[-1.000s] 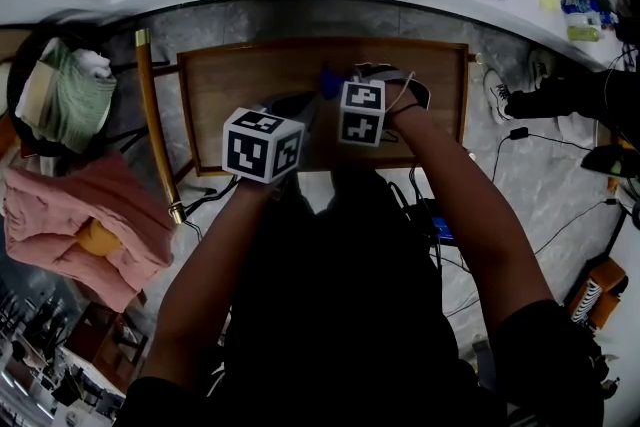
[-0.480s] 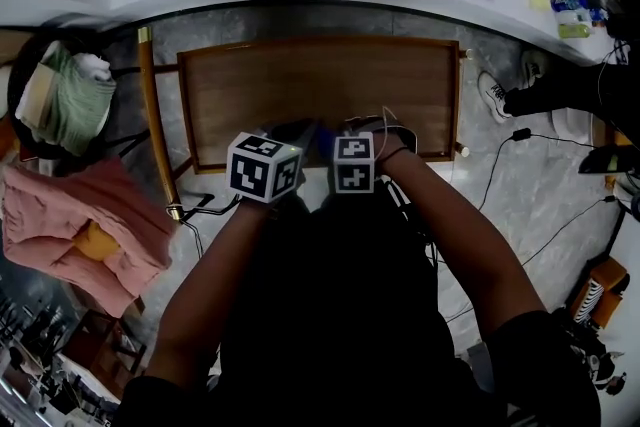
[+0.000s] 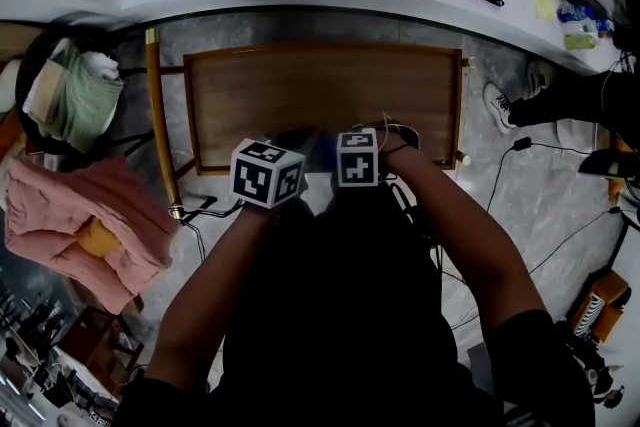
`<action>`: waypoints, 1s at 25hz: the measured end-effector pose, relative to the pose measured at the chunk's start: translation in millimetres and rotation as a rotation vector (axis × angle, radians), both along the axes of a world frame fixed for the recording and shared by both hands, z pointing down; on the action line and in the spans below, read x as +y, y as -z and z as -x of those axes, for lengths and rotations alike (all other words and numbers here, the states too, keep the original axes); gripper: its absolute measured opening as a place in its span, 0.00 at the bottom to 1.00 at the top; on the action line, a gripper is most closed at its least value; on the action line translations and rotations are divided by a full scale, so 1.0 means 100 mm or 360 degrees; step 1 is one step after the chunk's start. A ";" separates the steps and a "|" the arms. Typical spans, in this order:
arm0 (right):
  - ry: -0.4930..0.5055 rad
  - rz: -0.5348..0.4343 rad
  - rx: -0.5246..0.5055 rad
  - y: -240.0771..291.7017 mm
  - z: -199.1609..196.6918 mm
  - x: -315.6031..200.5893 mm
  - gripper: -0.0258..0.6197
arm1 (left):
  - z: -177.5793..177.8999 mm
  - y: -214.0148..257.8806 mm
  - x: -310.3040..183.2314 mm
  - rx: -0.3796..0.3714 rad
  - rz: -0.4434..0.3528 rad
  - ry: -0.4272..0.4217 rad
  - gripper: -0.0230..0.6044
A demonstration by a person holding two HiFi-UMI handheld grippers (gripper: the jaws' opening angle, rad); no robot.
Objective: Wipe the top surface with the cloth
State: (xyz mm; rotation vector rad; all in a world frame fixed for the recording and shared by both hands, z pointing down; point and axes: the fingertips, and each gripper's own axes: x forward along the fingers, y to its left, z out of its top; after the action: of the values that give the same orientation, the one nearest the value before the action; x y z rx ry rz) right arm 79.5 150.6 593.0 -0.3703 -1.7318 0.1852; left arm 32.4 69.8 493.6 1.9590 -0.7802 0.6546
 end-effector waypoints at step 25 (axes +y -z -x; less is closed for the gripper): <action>-0.0229 -0.0899 0.0048 0.09 -0.48 -2.23 0.11 | -0.63 0.08 -0.68 0.0052 -0.0019 0.0041 0.05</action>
State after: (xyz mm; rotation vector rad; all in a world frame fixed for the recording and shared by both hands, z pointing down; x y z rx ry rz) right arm 127.9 -72.1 584.0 0.1708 -1.6986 -0.1950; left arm 95.1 1.8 485.4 1.9623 -0.7896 0.6022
